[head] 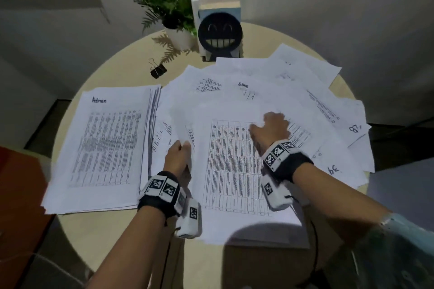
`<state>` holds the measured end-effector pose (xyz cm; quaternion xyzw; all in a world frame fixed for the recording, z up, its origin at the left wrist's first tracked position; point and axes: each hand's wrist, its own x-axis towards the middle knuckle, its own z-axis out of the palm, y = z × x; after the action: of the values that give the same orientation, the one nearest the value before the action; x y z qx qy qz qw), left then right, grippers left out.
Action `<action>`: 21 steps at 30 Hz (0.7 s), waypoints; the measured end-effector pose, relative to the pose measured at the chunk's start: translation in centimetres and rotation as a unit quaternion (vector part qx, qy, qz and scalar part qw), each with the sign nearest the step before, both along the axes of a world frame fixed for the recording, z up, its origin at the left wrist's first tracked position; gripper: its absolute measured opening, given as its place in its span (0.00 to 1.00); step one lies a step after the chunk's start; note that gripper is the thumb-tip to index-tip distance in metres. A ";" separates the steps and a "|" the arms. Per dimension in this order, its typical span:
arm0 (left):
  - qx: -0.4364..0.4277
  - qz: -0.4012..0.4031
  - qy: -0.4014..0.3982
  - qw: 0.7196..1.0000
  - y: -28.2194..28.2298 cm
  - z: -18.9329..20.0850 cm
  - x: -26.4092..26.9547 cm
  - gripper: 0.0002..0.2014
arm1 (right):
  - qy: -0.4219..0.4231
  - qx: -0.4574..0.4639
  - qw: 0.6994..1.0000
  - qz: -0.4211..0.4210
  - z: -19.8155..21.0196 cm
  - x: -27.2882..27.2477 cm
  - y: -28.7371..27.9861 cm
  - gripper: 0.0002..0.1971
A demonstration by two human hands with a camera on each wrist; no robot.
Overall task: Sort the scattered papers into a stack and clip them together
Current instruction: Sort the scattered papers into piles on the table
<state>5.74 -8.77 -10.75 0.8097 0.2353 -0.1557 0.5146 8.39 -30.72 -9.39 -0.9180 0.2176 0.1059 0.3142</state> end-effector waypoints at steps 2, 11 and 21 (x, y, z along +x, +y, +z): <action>-0.016 0.007 -0.006 1.000 -0.4 -0.5 0.2 0.10 | 0.051 -0.034 0.993 -0.104 -0.3 -0.7 -2.0 0.30; -0.022 -0.003 0.039 0.999 -1.9 -0.5 0.2 0.24 | -0.014 0.138 0.990 0.028 -1.1 -2.7 0.8 0.33; -0.067 -0.189 0.024 0.980 -2.9 2.6 0.5 0.14 | -0.094 0.326 0.928 -0.154 -0.1 -5.4 -4.0 0.02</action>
<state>6.28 -11.69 -8.17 0.7993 0.0797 -0.2845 0.5232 2.96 -34.76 -9.45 -0.7255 0.2795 0.0341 0.6281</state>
